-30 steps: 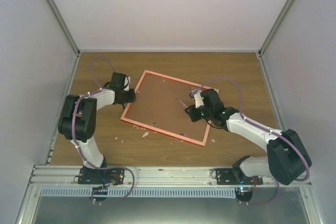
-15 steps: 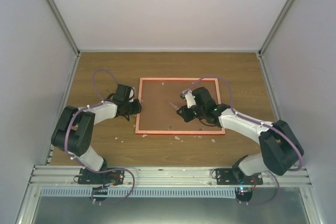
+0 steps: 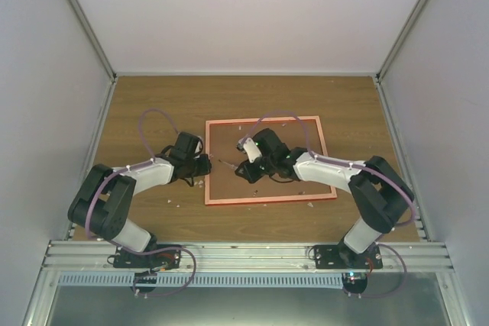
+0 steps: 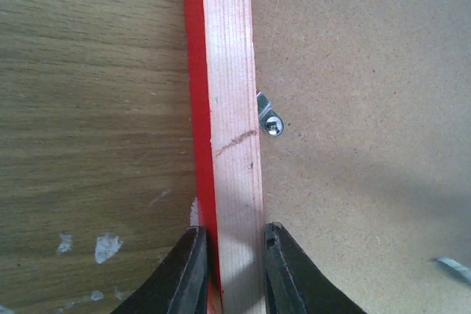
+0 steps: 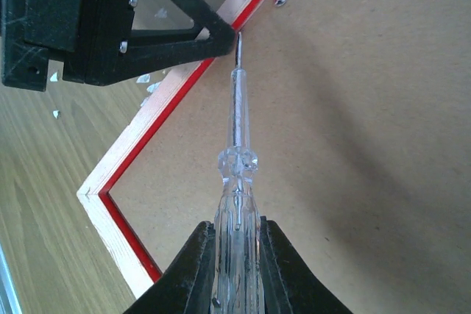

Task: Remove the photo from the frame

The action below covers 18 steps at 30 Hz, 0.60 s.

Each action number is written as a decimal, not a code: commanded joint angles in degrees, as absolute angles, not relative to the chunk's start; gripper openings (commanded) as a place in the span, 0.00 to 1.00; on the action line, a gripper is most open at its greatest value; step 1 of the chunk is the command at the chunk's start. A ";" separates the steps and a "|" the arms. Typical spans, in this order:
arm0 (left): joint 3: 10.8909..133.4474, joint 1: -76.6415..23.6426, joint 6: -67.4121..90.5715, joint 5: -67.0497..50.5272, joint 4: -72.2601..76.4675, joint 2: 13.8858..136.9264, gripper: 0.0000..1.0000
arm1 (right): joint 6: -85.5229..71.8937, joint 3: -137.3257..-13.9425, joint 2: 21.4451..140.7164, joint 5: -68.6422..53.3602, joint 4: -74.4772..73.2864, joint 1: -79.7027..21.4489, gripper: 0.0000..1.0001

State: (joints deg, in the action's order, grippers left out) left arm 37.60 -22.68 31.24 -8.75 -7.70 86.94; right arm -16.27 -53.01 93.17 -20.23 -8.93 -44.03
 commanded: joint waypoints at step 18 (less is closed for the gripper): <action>33.50 -26.92 33.09 -9.12 -13.07 86.62 0.17 | -15.08 -57.94 103.80 -20.94 -5.65 -45.61 0.01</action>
State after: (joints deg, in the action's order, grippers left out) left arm 36.40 -25.58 33.47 -7.11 -6.87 85.82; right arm -15.77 -56.64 102.06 -21.61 -7.66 -45.17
